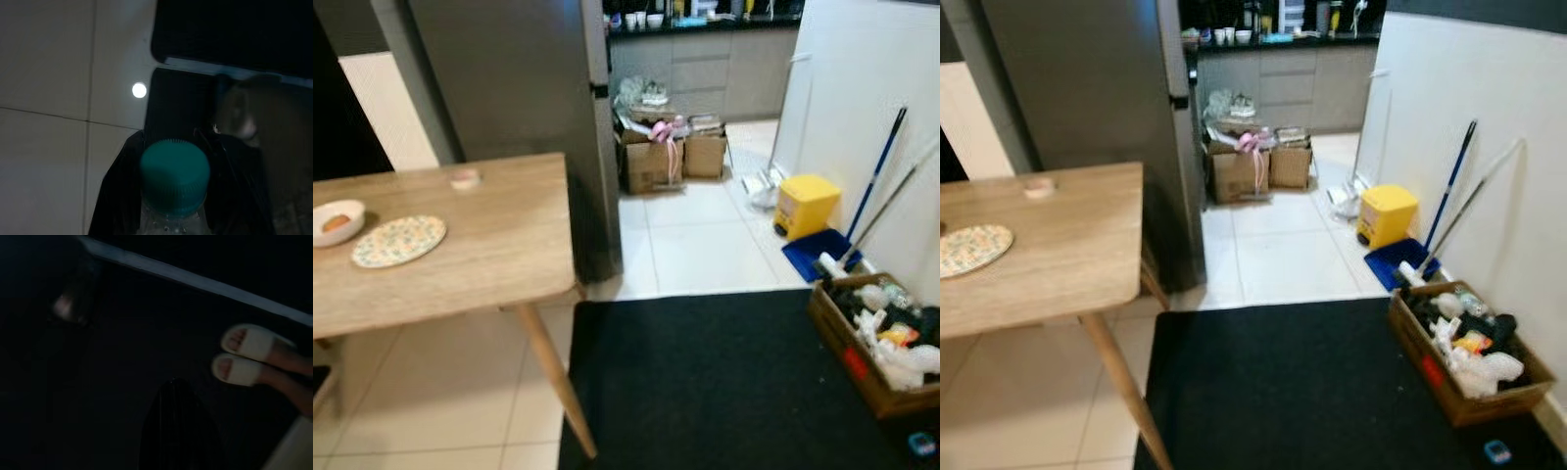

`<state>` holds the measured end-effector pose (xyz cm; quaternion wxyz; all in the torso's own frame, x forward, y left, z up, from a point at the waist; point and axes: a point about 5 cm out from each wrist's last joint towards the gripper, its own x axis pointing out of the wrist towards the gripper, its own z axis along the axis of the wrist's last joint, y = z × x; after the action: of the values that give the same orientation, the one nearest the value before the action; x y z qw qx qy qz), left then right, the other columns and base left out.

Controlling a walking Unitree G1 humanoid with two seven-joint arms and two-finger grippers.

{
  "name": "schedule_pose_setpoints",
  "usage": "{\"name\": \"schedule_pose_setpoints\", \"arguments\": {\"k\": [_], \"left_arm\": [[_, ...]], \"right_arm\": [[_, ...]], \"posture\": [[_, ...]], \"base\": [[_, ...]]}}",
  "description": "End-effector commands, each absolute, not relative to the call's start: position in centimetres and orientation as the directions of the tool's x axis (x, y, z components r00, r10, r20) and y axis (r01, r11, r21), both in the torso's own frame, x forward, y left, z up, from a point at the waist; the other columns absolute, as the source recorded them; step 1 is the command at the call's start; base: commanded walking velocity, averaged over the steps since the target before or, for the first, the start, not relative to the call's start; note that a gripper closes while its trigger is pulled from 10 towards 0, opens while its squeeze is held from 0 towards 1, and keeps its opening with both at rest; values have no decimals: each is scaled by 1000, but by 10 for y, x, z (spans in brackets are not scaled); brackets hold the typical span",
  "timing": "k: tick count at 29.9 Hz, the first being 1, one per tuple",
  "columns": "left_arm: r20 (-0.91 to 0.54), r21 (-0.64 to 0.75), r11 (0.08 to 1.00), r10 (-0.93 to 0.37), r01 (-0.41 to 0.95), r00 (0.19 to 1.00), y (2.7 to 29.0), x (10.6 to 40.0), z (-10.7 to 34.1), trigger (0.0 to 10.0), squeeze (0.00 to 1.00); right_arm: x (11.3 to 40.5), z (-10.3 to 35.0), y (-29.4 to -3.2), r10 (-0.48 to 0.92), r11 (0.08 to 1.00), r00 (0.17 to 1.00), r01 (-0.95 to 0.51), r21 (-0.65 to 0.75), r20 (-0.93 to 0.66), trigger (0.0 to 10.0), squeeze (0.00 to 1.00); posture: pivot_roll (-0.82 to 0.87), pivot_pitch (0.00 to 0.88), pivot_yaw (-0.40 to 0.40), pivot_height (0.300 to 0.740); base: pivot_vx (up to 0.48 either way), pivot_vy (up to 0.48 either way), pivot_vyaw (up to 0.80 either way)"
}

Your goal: Restocking fridge

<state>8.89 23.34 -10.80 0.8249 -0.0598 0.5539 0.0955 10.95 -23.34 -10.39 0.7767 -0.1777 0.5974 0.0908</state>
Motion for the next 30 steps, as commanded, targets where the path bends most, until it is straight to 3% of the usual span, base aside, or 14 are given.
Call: {"name": "schedule_pose_setpoints", "arguments": {"k": [1, 11, 24, 30], "left_arm": [[-924, 12, 977, 93, -213, 371, 234, 91, -107, 10000, 0], [-924, 23, 977, 102, -214, 367, 238, 89, -107, 10000, 0], [-910, -9, 973, 87, -229, 404, 232, 96, -106, 10000, 0], [-907, -17, 972, 84, -234, 412, 230, 97, -107, 10000, 0]], "right_arm": [[105, -105, -234, -71, 922, 257, -351, -162, -964, 10000, 0], [107, -104, -235, -70, 917, 259, -364, -164, -963, 10000, 0], [107, -105, -233, -69, 913, 257, -374, -165, -964, 10000, 0], [108, -104, -234, -72, 909, 255, -381, -169, -964, 10000, 0]], "posture": [[-66, 0, 38, 740], [-63, 0, 34, 740], [-63, 0, 30, 740], [-67, 0, 33, 740]], "base": [[0, -480, 0], [0, -472, 0], [0, 0, 0], [0, 0, -699]]}}
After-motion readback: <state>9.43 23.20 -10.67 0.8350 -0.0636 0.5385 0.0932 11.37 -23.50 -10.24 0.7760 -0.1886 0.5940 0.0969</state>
